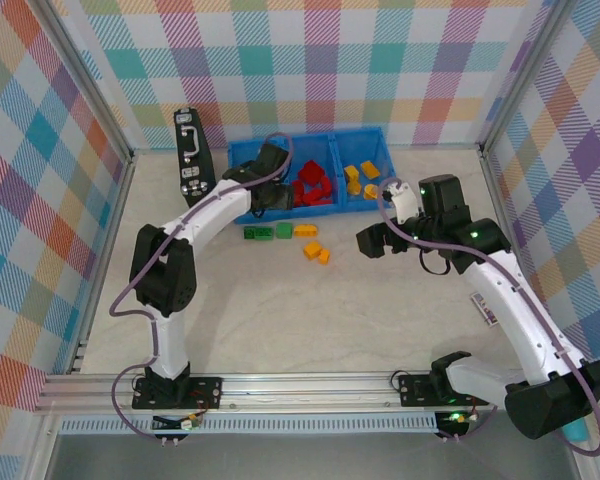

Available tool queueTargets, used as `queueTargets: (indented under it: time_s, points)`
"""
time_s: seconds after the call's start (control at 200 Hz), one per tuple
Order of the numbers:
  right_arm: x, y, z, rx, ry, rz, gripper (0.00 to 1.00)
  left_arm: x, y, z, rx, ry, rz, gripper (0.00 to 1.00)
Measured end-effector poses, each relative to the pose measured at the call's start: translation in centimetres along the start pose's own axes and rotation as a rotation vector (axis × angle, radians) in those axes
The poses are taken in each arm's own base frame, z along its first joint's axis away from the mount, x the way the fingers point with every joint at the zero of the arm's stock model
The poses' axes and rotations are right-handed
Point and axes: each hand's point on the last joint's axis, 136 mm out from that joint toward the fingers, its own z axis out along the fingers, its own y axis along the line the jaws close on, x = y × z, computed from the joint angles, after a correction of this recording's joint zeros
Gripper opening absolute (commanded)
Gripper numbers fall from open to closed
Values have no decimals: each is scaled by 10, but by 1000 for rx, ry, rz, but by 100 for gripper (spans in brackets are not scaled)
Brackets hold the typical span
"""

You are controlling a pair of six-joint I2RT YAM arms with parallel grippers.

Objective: Sort the legos into containers by color

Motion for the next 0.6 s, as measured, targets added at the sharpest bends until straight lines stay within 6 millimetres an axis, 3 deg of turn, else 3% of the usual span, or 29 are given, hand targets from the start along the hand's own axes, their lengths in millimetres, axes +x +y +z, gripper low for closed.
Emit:
queueTargets:
  time_s: [0.22, 0.44, 0.6]
  points:
    - [0, 1, -1, -2, -6, -4, 99, 38, -17, 4, 11, 82, 19, 70]
    - [0, 3, -1, -4, -6, -7, 99, 43, -22, 8, 23, 99, 4, 69]
    - [1, 2, -1, -3, -5, -7, 99, 52, -26, 21, 27, 131, 3, 69]
